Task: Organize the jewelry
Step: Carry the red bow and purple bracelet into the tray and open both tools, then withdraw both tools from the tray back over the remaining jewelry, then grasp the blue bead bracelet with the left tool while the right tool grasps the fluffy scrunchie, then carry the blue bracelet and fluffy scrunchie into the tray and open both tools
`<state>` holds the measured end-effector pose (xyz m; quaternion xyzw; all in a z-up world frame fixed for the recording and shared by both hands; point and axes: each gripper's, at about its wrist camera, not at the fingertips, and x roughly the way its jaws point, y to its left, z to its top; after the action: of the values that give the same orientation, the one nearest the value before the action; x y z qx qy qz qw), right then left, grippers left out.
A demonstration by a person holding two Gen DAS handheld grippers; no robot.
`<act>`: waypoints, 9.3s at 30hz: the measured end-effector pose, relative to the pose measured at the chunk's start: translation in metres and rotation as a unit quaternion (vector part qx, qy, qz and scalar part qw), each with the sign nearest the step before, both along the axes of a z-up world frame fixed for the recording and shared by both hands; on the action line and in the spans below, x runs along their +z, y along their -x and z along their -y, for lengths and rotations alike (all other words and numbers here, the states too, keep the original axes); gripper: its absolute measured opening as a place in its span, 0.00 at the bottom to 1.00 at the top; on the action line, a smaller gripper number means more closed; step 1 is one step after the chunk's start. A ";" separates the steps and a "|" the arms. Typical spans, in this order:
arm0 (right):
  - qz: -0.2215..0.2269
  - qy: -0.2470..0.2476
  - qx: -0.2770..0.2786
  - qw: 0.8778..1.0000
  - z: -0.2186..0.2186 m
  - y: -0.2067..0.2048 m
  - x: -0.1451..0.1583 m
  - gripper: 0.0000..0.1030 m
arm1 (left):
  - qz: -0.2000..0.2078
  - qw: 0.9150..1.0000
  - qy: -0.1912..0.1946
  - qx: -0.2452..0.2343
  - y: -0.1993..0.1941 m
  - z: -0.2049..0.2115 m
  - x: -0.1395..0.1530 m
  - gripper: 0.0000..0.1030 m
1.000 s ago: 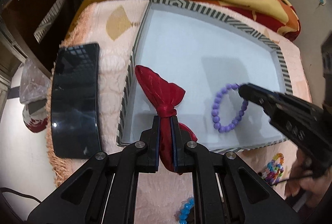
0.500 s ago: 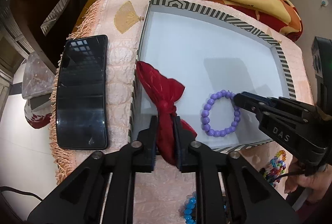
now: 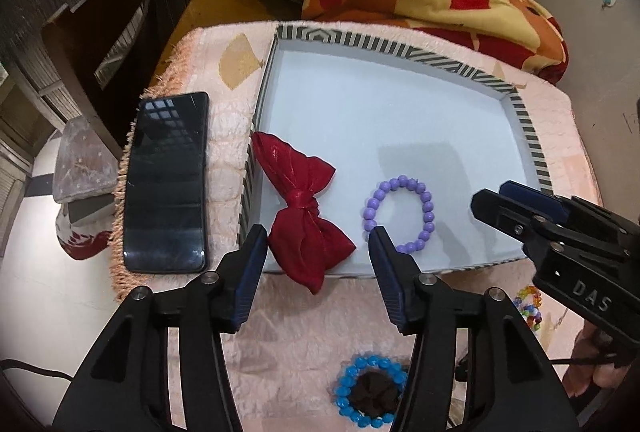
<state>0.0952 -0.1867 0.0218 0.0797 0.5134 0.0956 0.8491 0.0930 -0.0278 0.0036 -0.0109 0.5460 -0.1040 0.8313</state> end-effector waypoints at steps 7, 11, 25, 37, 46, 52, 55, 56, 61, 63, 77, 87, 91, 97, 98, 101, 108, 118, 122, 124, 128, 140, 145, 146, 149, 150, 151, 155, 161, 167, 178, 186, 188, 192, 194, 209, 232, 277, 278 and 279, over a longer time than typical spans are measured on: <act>0.026 -0.003 -0.022 0.999 0.006 0.030 0.020 0.41 | 0.030 1.000 -0.005 0.006 0.025 0.003 0.022 0.51; 0.029 -0.001 -0.031 0.999 0.011 0.048 0.025 0.41 | 0.038 0.999 -0.006 0.010 0.042 0.004 0.031 0.51; 0.043 0.010 -0.051 0.998 0.022 0.108 0.033 0.48 | 0.062 0.998 -0.016 0.024 0.090 0.010 0.048 0.51; 0.047 0.014 -0.048 0.998 0.025 0.144 0.035 0.52 | 0.066 0.997 -0.016 0.027 0.125 0.018 0.053 0.51; 0.051 0.016 -0.040 0.998 0.027 0.164 0.036 0.60 | 0.061 0.998 -0.012 0.029 0.144 0.023 0.053 0.56; 0.051 0.015 -0.038 0.998 0.030 0.176 0.036 0.60 | 0.061 0.998 -0.011 0.032 0.155 0.025 0.054 0.57; 0.049 0.014 -0.037 0.998 0.031 0.181 0.035 0.60 | 0.059 0.998 -0.012 0.033 0.160 0.026 0.053 0.57; 0.049 0.013 -0.036 0.998 0.032 0.183 0.035 0.60 | 0.059 0.998 -0.013 0.034 0.162 0.026 0.053 0.57; 0.044 0.017 -0.025 0.999 0.030 0.194 0.032 0.60 | 0.058 0.998 -0.012 0.036 0.168 0.025 0.052 0.57; 0.040 0.017 -0.021 0.999 0.029 0.198 0.030 0.60 | 0.056 0.998 -0.010 0.037 0.171 0.024 0.052 0.57; -0.036 -0.016 0.043 0.998 0.000 0.222 -0.021 0.60 | 0.029 0.996 -0.005 0.083 0.181 -0.009 0.040 0.57; -0.061 -0.024 0.064 0.996 -0.017 0.219 -0.039 0.61 | 0.024 0.995 0.000 0.099 0.182 -0.024 0.036 0.57; -0.069 -0.033 0.056 0.996 -0.014 0.218 -0.042 0.64 | 0.016 0.997 0.006 0.081 0.184 -0.021 0.034 0.58; -0.086 -0.057 0.047 0.994 -0.015 0.216 -0.051 0.64 | 0.012 0.997 0.011 0.078 0.181 -0.020 0.033 0.58; -0.087 -0.061 0.046 0.993 -0.016 0.216 -0.051 0.64 | 0.013 0.997 0.009 0.080 0.180 -0.021 0.033 0.58; -0.087 -0.072 0.039 0.993 -0.016 0.213 -0.051 0.66 | 0.004 0.996 0.003 0.086 0.174 -0.026 0.027 0.58; -0.103 -0.086 0.027 0.991 -0.019 0.208 -0.060 0.66 | -0.038 0.993 0.037 0.105 0.163 -0.032 0.009 0.57; -0.114 -0.081 0.018 0.990 -0.016 0.202 -0.068 0.66 | -0.042 0.998 0.020 0.046 0.156 -0.011 -0.008 0.58; -0.119 -0.079 0.017 0.990 -0.016 0.201 -0.072 0.67 | -0.036 0.999 0.013 0.018 0.148 -0.001 -0.010 0.58; -0.119 -0.078 0.018 0.990 -0.016 0.200 -0.072 0.67 | -0.029 1.000 0.001 0.001 0.143 0.006 -0.011 0.58; -0.122 -0.080 0.015 0.989 -0.015 0.199 -0.075 0.67 | -0.034 0.998 -0.010 -0.044 0.135 0.019 -0.016 0.58; -0.130 -0.086 0.011 0.988 -0.010 0.194 -0.080 0.67 | -0.063 0.993 -0.031 -0.097 0.119 0.037 -0.041 0.29; -0.112 -0.082 0.013 0.990 -0.012 0.192 -0.077 0.43 | -0.064 0.993 -0.015 -0.097 0.115 0.034 -0.041 0.10; -0.109 -0.081 0.015 0.991 -0.013 0.191 -0.077 0.36 | -0.064 0.993 -0.008 -0.095 0.115 0.032 -0.039 0.09; -0.099 -0.068 0.023 0.992 -0.016 0.192 -0.075 0.23 | -0.071 0.993 0.017 -0.090 0.113 0.023 -0.035 0.06; -0.092 -0.060 0.025 0.994 -0.016 0.193 -0.072 0.19 | -0.070 0.994 0.021 -0.086 0.112 0.020 -0.033 0.06; -0.086 -0.055 0.027 0.994 -0.015 0.194 -0.069 0.17 | -0.070 0.994 0.024 -0.083 0.112 0.018 -0.032 0.06; -0.061 -0.045 0.024 0.997 -0.005 0.195 -0.052 0.12 | -0.068 0.994 0.043 -0.069 0.112 0.005 -0.023 0.04; -0.033 -0.041 -0.001 0.999 0.021 0.196 -0.031 0.12 | -0.052 0.995 0.059 -0.053 0.111 -0.005 -0.003 0.01; -0.011 -0.055 -0.025 0.998 0.047 0.196 -0.009 0.12 | -0.032 0.997 0.063 -0.038 0.108 -0.015 0.017 0.01; 0.016 -0.066 -0.030 0.997 0.053 0.182 0.016 0.12 | -0.005 0.998 0.062 -0.031 0.101 -0.016 0.042 0.01; 0.018 -0.061 -0.034 0.997 0.054 0.167 0.021 0.12 | -0.006 0.998 0.049 -0.032 0.097 -0.016 0.039 0.01; 0.017 -0.064 -0.035 0.997 0.054 0.164 0.021 0.12 | -0.018 0.998 0.044 -0.035 0.098 -0.013 0.030 0.01; 0.004 -0.066 -0.032 0.997 0.050 0.162 0.015 0.12 | -0.062 0.997 0.039 -0.018 0.098 -0.011 -0.001 0.15; -0.002 -0.067 -0.032 0.997 0.049 0.161 0.011 0.12 | -0.082 0.996 0.041 -0.010 0.095 -0.009 -0.017 0.17; -0.011 -0.072 -0.034 0.997 0.043 0.157 0.006 0.12 | -0.140 0.989 0.051 0.011 0.064 0.013 -0.056 0.19; 0.019 -0.064 -0.025 0.997 0.035 0.074 0.026 0.12 | -0.023 0.996 0.082 0.010 0.034 -0.009 0.047 0.09; -0.057 -0.053 -0.012 0.997 -0.008 -0.112 -0.036 0.37 | -0.086 0.994 0.041 0.044 -0.146 -0.010 -0.030 0.22; -0.055 -0.054 -0.013 0.997 -0.007 -0.109 -0.034 0.37 | -0.086 0.994 0.043 0.045 -0.145 -0.011 -0.029 0.25; -0.053 -0.054 -0.015 0.997 -0.006 -0.106 -0.031 0.37 | -0.087 0.994 0.047 0.045 -0.143 -0.011 -0.029 0.32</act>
<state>0.2015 -0.1809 -0.0090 0.1382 0.5508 0.1058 0.8163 0.2364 -0.0168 -0.0250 -0.0831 0.6095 -0.0904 0.7832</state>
